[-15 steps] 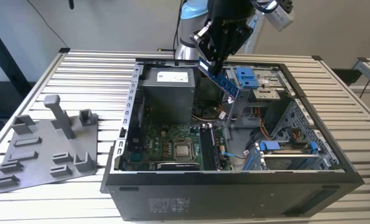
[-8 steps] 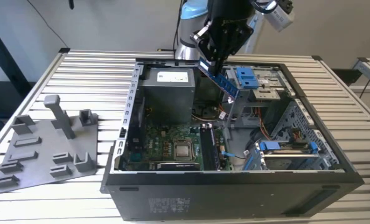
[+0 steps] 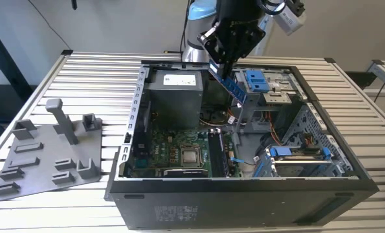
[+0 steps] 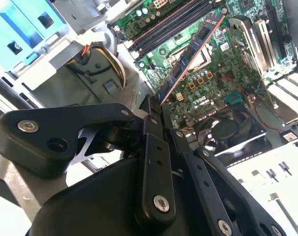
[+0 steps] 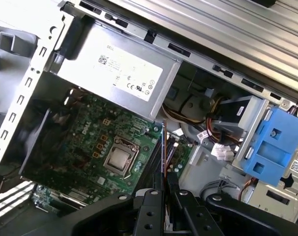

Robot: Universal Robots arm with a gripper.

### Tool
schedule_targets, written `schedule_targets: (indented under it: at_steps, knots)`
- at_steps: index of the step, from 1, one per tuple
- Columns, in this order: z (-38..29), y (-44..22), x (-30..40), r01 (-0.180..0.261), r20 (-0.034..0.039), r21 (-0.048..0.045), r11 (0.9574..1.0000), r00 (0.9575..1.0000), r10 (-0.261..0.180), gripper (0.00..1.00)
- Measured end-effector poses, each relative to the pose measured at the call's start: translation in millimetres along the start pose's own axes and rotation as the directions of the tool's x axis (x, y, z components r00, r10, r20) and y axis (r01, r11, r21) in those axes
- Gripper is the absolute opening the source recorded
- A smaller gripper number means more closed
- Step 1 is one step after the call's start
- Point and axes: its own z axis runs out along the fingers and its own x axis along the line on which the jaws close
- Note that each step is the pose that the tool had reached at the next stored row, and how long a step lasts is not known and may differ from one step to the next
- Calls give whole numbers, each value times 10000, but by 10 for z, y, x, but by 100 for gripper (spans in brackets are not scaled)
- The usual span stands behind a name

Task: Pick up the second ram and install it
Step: 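Insert the second ram into the second slot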

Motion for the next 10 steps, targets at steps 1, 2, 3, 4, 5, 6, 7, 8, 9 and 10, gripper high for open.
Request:
schedule_targets:
  at_steps: [1, 2, 3, 4, 5, 6, 7, 8, 9, 10]
  knots:
    - [2, 0, 0, -104, 4, -1, 9999, 9999, 104, 14]
    - [5, 0, 0, -208, 8, -1, 9998, 9998, 208, 14]
    - [8, -1, -1, -328, 13, -2, 9995, 9995, 328, 14]
    - [11, -1, -1, -432, 18, -3, 9991, 9991, 432, 14]
    - [15, -1, -1, -532, 22, -4, 9986, 9986, 532, 14]
    - [18, -2, -3, -617, 25, -5, 9981, 9981, 617, 14]
    - [21, -3, -6, -691, 29, -5, 9976, 9976, 691, 14]
    - [25, -5, -9, -769, 32, -6, 9970, 9970, 769, 14]
    - [29, -6, -10, -863, 36, -7, 9963, 9963, 863, 14]
    - [33, -6, -11, -963, 40, -9, 9954, 9953, 963, 14]
